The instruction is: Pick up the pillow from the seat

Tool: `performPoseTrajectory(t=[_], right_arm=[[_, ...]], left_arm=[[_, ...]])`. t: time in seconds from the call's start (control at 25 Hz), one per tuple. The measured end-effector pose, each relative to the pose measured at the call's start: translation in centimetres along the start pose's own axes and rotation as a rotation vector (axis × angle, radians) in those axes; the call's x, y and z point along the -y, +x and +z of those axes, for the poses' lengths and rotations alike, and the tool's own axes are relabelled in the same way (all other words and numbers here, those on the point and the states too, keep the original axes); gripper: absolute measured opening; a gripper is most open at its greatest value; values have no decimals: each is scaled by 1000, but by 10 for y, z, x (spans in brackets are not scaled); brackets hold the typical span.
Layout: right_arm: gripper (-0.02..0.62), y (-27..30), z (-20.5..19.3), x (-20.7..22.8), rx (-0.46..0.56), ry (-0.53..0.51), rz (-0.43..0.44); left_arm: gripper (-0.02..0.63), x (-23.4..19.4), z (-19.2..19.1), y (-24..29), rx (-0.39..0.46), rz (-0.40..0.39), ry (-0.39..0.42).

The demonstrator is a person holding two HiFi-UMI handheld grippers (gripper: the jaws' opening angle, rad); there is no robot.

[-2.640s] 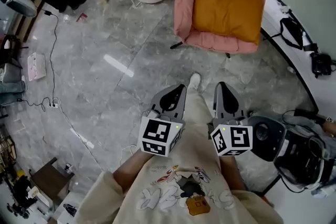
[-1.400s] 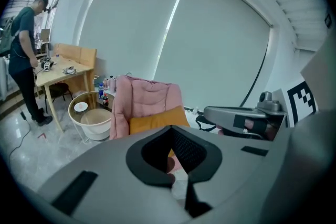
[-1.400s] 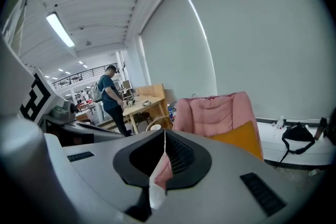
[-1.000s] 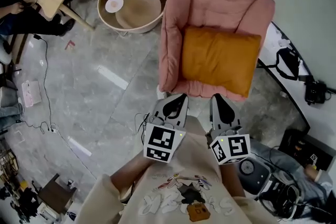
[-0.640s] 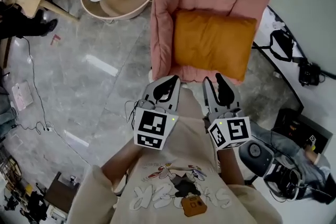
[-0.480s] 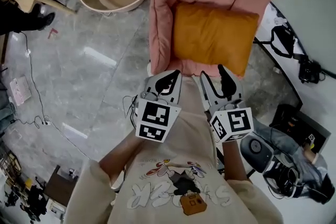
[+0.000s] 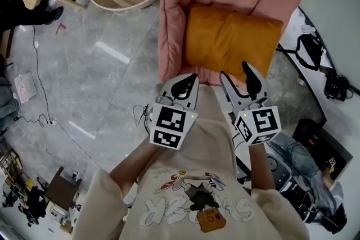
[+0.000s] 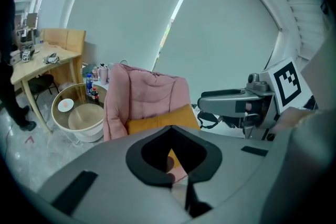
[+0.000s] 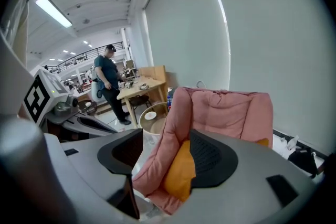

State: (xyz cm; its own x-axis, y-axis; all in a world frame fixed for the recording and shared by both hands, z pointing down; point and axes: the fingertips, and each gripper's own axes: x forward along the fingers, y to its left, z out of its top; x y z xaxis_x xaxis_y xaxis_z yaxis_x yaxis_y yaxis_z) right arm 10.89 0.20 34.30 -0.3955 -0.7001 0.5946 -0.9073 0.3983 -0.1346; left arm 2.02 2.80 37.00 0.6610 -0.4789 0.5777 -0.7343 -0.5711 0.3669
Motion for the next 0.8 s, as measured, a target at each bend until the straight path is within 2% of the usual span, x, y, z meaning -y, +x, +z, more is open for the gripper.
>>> performPoseTrajectory(t=[0.2,0.4,0.56,0.8], right_arm=[[279,27,-11,28,-68,-60,52],[298,57,-36,58,-165,-119,115],[302,83,-61,77,-257,-202,167],[331,115,-92,111,-344,-268,217]], left_arm=[[5,-2,-6,35,-58,15,-47],[10,-11,-18,75,-60,31,-109],[67,-20,-41,103,-62,39,-201],[213,-10,-69,152,-84,-18,-230]])
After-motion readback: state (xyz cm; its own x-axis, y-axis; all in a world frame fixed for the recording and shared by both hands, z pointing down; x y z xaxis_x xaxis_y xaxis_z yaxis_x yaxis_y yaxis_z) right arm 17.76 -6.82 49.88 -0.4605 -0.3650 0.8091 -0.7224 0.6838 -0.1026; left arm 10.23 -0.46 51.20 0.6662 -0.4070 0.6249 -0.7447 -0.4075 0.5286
